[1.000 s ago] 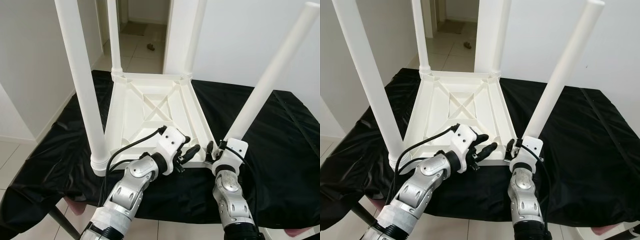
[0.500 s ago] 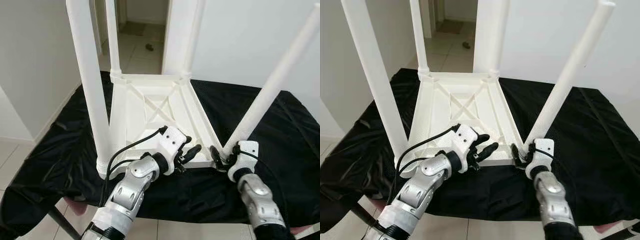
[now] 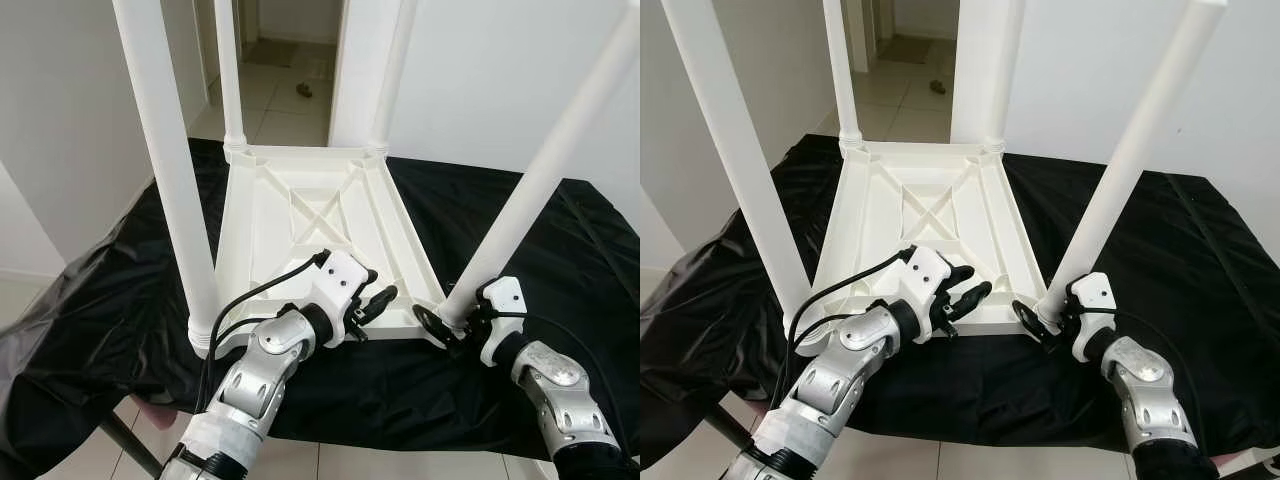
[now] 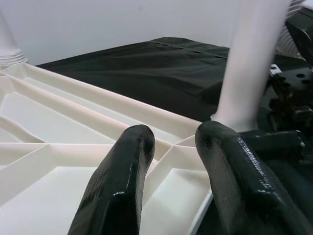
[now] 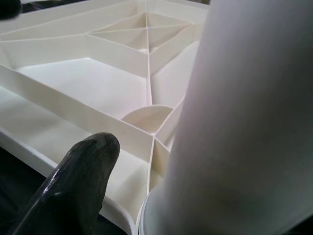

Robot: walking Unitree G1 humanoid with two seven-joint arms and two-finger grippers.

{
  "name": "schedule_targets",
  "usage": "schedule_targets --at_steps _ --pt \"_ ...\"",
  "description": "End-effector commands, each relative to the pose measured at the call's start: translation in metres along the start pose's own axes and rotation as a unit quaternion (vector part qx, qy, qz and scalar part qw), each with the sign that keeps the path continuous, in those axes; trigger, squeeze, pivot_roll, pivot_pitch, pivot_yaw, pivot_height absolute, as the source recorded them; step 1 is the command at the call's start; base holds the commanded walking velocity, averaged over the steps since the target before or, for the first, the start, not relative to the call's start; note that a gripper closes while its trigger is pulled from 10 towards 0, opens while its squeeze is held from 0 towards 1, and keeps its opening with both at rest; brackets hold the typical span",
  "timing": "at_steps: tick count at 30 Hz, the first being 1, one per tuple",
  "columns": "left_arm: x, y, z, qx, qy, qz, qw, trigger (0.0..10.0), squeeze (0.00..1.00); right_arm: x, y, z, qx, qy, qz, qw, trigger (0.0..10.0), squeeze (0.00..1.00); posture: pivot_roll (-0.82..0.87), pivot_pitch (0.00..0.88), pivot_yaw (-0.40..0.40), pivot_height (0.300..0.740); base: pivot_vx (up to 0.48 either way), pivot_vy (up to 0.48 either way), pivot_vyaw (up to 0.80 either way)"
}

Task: Building children table

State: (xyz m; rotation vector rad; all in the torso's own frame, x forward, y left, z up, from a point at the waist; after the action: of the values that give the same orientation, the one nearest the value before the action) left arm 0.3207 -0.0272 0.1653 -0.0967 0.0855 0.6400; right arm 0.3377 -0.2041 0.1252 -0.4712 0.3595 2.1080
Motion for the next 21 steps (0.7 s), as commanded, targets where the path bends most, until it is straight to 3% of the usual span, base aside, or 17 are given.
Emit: schedule_targets --at_steps 1,5,6,14,19,21 --pt "0.000 -0.001 0.003 -0.006 0.000 0.011 1.000 10.0 0.00 -0.006 -0.002 0.009 -0.016 0.012 0.004 1.000 10.0 0.00 -0.01 0.000 -0.010 0.740 0.000 0.000 0.00" --pt "-0.001 -0.001 0.003 -0.005 -0.001 0.009 1.000 10.0 0.00 -0.006 -0.002 0.011 -0.021 0.014 0.025 0.999 9.7 0.00 -0.01 0.000 -0.007 0.740 0.000 0.000 0.00" --pt "-0.001 -0.001 0.003 -0.005 -0.001 0.008 1.000 10.0 0.00 -0.005 -0.001 0.010 -0.023 0.012 0.037 0.999 0.4 0.00 -0.01 0.000 -0.008 0.740 0.000 0.000 0.00" --pt "-0.004 0.003 -0.004 0.008 -0.002 0.000 1.000 10.0 0.00 0.001 0.008 -0.003 -0.007 0.000 0.074 0.997 0.0 0.00 -0.01 0.000 -0.010 0.740 0.000 0.000 0.00" --pt "-0.006 0.005 -0.011 0.017 0.001 -0.003 1.000 10.0 0.00 -0.003 0.012 -0.011 0.010 -0.014 0.058 0.998 0.0 0.00 -0.02 0.000 -0.014 0.740 0.000 0.000 0.00" --pt "-0.006 0.008 -0.019 0.028 0.006 -0.003 1.000 10.0 0.00 -0.009 0.011 -0.018 0.025 -0.022 0.017 0.999 0.0 0.00 -0.03 0.000 -0.019 0.740 0.000 0.000 0.00"
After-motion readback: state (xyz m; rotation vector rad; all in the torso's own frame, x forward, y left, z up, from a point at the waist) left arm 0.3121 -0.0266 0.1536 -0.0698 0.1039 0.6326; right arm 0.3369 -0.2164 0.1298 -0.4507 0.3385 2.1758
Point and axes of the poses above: a point about 5 cm out from each wrist's last joint towards the gripper, its own y axis pointing back from the gripper into the wrist, its own z axis along the axis of the wrist's last joint, x = y × z, the point moved 5 cm from there along -y, pointing out of the wrist towards the gripper, and after that the axes turned 13 degrees about y, right-handed, at the moved point
